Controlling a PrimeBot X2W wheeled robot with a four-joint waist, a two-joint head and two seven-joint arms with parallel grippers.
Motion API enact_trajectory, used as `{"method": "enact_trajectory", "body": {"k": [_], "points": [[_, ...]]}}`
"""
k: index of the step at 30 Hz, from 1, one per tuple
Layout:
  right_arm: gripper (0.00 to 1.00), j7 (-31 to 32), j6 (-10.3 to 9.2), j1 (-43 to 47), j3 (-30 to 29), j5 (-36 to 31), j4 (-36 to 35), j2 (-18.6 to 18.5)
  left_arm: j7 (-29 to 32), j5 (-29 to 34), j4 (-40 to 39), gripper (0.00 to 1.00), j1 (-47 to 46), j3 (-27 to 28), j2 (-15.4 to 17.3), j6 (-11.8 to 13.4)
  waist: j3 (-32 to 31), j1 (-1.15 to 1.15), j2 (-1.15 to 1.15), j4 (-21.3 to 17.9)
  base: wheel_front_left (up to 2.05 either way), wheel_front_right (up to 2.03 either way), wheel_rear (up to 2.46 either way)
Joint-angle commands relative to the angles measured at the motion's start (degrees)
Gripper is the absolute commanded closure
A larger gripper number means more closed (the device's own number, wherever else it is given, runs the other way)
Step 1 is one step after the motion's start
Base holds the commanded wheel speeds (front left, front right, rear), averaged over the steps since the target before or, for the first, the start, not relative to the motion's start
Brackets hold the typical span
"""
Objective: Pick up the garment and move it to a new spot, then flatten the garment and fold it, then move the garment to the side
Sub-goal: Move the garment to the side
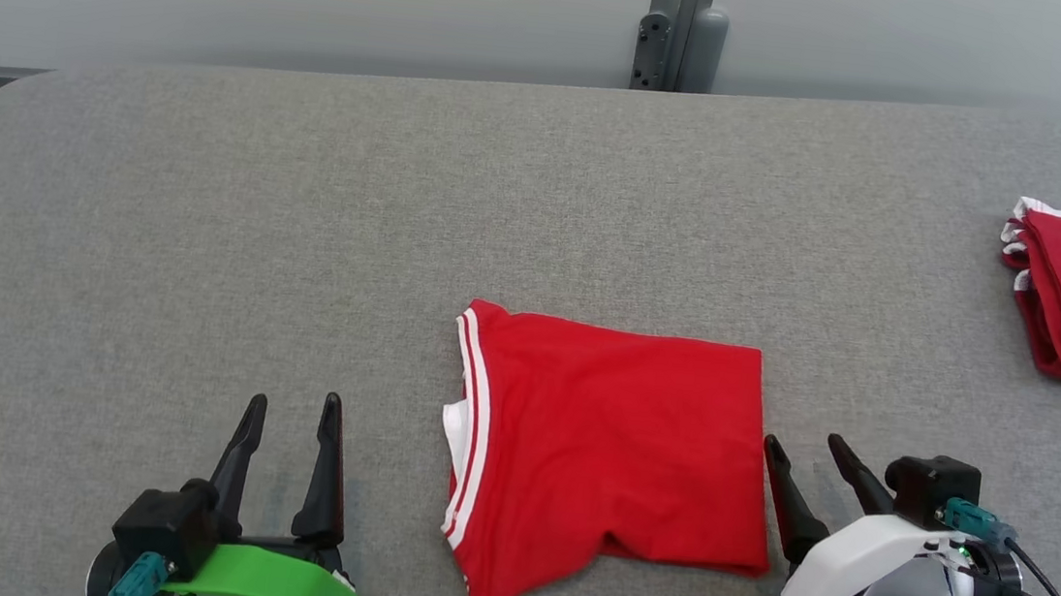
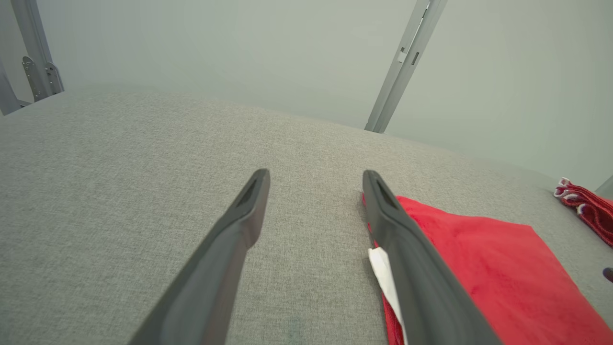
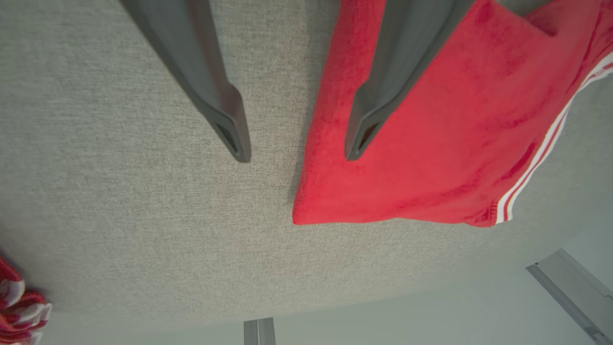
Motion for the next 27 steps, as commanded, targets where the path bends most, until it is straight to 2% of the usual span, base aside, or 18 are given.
{"method": "enact_trajectory", "body": {"k": [1,8,9,11,13,14,20,27], "points": [[0.00,0.7,-0.05,-1.3,0.5,1.2,1.2,-0.7,0.0,-0.4,-0.1,0.00,-0.8,-0.1,0.1,0.3,1.2,0.00,0.00,1.6,0.00,0.00,0.00],[0.00,4.1,-0.05,-4.5,3.4,7.4,7.6,-1.5,0.0,-0.9,0.1,0.00,-0.9,-0.6,0.1,0.7,1.9,0.00,0.00,4.0,0.00,0.00,0.00],[0.08,4.5,-0.05,-4.9,4.2,8.4,8.4,-1.8,0.0,-1.0,0.2,0.00,-0.9,-0.7,0.1,0.7,1.9,0.00,0.00,4.1,0.00,0.00,0.00],[0.55,5.1,-0.05,-5.6,5.8,9.9,9.7,-2.3,0.0,-1.0,0.2,0.00,-0.8,-0.7,0.1,0.7,1.8,0.00,0.00,4.3,0.00,0.00,0.00],[0.82,5.1,-0.05,-6.5,7.1,10.9,10.6,-2.8,0.0,-0.9,0.2,0.00,-0.7,-0.5,0.1,0.7,1.7,0.00,0.00,4.2,0.00,0.00,0.00],[0.99,4.8,-0.05,-7.0,7.9,11.2,10.9,-3.2,0.0,-0.7,0.3,0.00,-0.6,-0.5,0.1,0.7,1.6,0.00,0.00,4.0,0.00,0.00,0.00],[1.00,1.7,-0.08,-9.3,9.5,11.2,11.2,-5.9,0.0,0.1,0.2,0.00,0.4,-0.3,0.1,0.4,0.7,0.00,0.00,1.1,0.00,0.00,0.00],[1.00,-0.5,-0.08,-10.8,7.2,9.4,9.2,-10.8,0.0,0.8,-0.2,0.00,0.4,-0.5,0.1,0.0,0.9,0.00,0.00,-6.1,0.00,0.00,0.00]]}}
